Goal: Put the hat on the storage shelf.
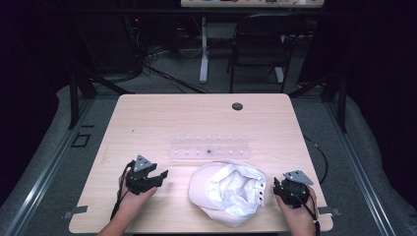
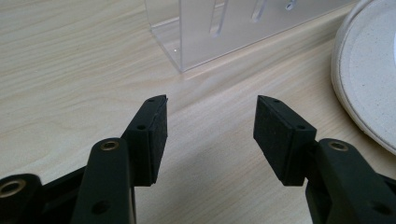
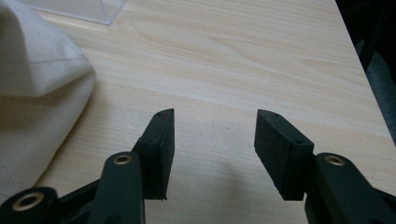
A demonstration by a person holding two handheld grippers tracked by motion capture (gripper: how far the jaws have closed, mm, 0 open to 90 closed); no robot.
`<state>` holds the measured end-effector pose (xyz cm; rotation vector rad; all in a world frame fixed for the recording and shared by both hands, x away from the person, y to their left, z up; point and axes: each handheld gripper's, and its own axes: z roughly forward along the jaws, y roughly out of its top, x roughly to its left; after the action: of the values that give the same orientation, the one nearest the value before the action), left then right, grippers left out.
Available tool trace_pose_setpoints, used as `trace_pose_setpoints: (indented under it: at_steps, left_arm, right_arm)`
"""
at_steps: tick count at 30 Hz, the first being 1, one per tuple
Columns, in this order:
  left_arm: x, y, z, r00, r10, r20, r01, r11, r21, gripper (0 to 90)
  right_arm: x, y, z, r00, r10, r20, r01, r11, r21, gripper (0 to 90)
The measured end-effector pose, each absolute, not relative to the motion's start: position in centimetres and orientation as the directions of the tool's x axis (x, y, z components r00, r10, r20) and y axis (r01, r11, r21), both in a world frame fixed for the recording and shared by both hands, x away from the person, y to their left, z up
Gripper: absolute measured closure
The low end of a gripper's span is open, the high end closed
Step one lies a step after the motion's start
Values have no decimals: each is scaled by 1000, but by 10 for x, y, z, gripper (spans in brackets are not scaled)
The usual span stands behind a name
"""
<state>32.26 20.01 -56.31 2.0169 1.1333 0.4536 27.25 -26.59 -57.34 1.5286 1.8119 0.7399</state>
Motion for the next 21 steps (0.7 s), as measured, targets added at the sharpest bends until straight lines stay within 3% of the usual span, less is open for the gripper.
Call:
trace_pose_setpoints:
  at_steps: [7, 21]
  left_arm:
    - [319, 198, -561, 552, 832, -42, 553, -328, 766, 453]
    - [316, 189, -562, 580, 814, -17, 527, -359, 770, 453]
  right_arm:
    - [272, -262, -572, -118, 983, -141, 639, 183, 747, 480]
    - [272, -251, -554, -217, 959, -180, 699, 281, 657, 489]
